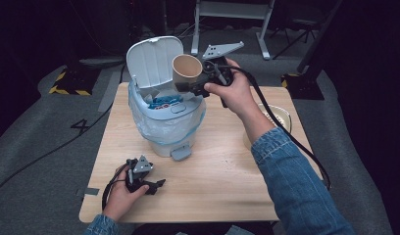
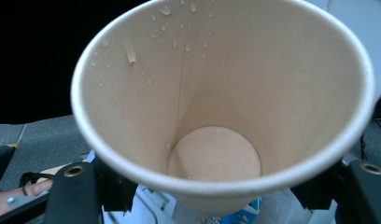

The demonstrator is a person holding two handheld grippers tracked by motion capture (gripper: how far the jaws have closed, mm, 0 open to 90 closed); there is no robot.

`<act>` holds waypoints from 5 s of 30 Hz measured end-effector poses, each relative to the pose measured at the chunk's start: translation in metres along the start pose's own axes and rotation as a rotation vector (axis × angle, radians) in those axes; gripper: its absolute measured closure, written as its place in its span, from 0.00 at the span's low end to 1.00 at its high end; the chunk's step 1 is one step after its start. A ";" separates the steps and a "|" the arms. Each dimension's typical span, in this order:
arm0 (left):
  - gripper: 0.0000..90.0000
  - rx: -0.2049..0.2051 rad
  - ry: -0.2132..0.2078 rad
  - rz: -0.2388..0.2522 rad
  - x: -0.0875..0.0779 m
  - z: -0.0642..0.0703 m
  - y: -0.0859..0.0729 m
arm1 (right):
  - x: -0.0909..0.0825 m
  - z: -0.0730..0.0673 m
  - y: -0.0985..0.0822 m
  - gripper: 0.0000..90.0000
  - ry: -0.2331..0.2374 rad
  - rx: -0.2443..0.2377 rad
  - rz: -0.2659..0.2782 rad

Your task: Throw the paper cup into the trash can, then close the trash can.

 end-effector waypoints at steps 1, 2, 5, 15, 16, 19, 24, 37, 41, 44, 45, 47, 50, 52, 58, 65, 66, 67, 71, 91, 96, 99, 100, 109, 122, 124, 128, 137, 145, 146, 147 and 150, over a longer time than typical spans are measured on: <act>0.23 0.000 -0.001 0.000 0.000 0.000 0.000 | 0.003 0.000 0.000 0.33 -0.003 0.000 -0.004; 0.23 0.000 0.000 0.000 0.000 0.000 0.000 | 0.006 0.000 0.000 0.33 -0.004 0.001 -0.013; 0.23 -0.001 -0.001 0.000 0.000 0.000 0.000 | 0.013 0.002 0.000 0.33 -0.007 -0.001 -0.041; 0.23 0.000 0.000 0.000 0.000 0.000 0.000 | 0.033 0.014 -0.006 0.28 -0.036 0.039 -0.076; 0.23 0.000 0.000 0.000 0.000 0.000 0.000 | 0.035 0.015 -0.007 0.21 -0.054 0.042 -0.074; 0.23 0.000 0.000 0.000 0.000 0.000 0.000 | 0.040 0.015 -0.009 0.19 -0.058 0.054 -0.088; 0.23 -0.001 0.000 -0.001 0.000 0.000 0.000 | 0.035 0.013 -0.006 0.19 -0.092 0.027 -0.092; 0.22 -0.002 0.003 0.001 0.001 0.000 0.000 | 0.000 0.014 -0.011 0.58 -0.097 0.054 -0.115; 0.22 -0.002 0.003 0.001 0.001 0.000 0.001 | 0.009 0.011 -0.017 0.69 -0.042 0.089 -0.144; 0.22 -0.003 0.002 0.001 0.001 0.000 0.001 | 0.018 0.005 -0.014 0.60 0.038 0.120 -0.073; 0.22 -0.003 0.002 0.001 0.001 0.000 0.001 | 0.020 0.003 -0.012 0.54 0.070 0.121 -0.038; 0.22 -0.002 0.003 0.001 0.000 0.000 0.001 | 0.024 -0.003 -0.011 0.53 0.120 0.105 -0.029; 0.22 0.001 0.003 -0.001 0.001 0.000 0.001 | 0.026 -0.007 -0.012 0.50 0.110 0.058 -0.098; 0.22 -0.001 0.002 -0.001 0.001 0.000 0.001 | 0.023 -0.006 -0.011 0.48 0.080 0.040 -0.104; 0.22 -0.005 0.008 0.001 0.001 0.001 0.001 | -0.001 -0.004 -0.013 0.45 -0.009 0.024 -0.112; 0.36 -0.046 0.043 0.035 -0.008 -0.004 -0.005 | -0.043 -0.020 -0.022 0.44 -0.158 -0.065 -0.251; 0.37 -0.059 0.042 0.047 -0.011 -0.006 -0.005 | -0.050 -0.022 -0.024 0.44 -0.157 -0.054 -0.229; 0.39 -0.072 0.035 0.057 -0.015 -0.007 -0.005 | -0.059 -0.024 -0.026 0.45 -0.158 -0.043 -0.215; 0.40 -0.108 0.028 0.098 -0.029 -0.011 -0.004 | -0.093 -0.024 -0.037 0.44 -0.188 -0.027 -0.207; 0.34 0.013 -0.096 0.112 -0.078 -0.013 0.017 | -0.204 -0.023 -0.130 0.39 -0.282 0.068 -0.188; 0.40 -0.006 -0.104 0.171 -0.091 -0.015 0.031 | -0.214 -0.028 -0.160 0.37 -0.296 0.092 -0.190; 0.41 -0.013 -0.072 0.218 -0.101 -0.019 0.040 | -0.215 -0.029 -0.179 0.36 -0.294 0.116 -0.185; 0.43 -0.020 -0.065 0.232 -0.104 -0.020 0.042 | -0.215 -0.029 -0.187 0.36 -0.293 0.127 -0.173; 0.46 -0.057 -0.066 0.333 -0.130 -0.028 0.061 | -0.207 -0.032 -0.247 0.35 -0.286 0.169 -0.196; 0.45 -0.037 -0.039 0.401 -0.159 -0.034 0.089 | -0.178 -0.034 -0.336 0.34 -0.274 0.200 -0.287; 0.45 -0.026 -0.034 0.408 -0.164 -0.034 0.097 | -0.174 -0.034 -0.344 0.34 -0.269 0.205 -0.291; 0.46 0.006 -0.018 0.426 -0.176 -0.038 0.115 | -0.171 -0.034 -0.355 0.33 -0.265 0.222 -0.295; 0.47 0.044 -0.041 0.470 -0.199 -0.051 0.153 | -0.162 -0.033 -0.379 0.39 -0.286 0.215 -0.317; 0.48 0.089 -0.059 0.504 -0.217 -0.067 0.181 | -0.161 -0.033 -0.380 0.35 -0.284 0.191 -0.323; 0.48 0.089 -0.064 0.507 -0.218 -0.069 0.183 | -0.161 -0.033 -0.380 0.35 -0.284 0.191 -0.323; 0.49 0.093 -0.066 0.508 -0.219 -0.071 0.186 | -0.161 -0.033 -0.380 0.35 -0.284 0.191 -0.322; 0.51 0.097 -0.088 0.506 -0.221 -0.078 0.196 | -0.161 -0.033 -0.380 0.35 -0.284 0.192 -0.322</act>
Point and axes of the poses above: each handheld gripper's, and its own axes: x roughly forward along the jaws, y roughly out of its top, z roughly to its right, the point moved 2 cm from there along x, roughly forward along the jaws, and after that the axes turned 4 degrees about -z, right-handed, at the moved point
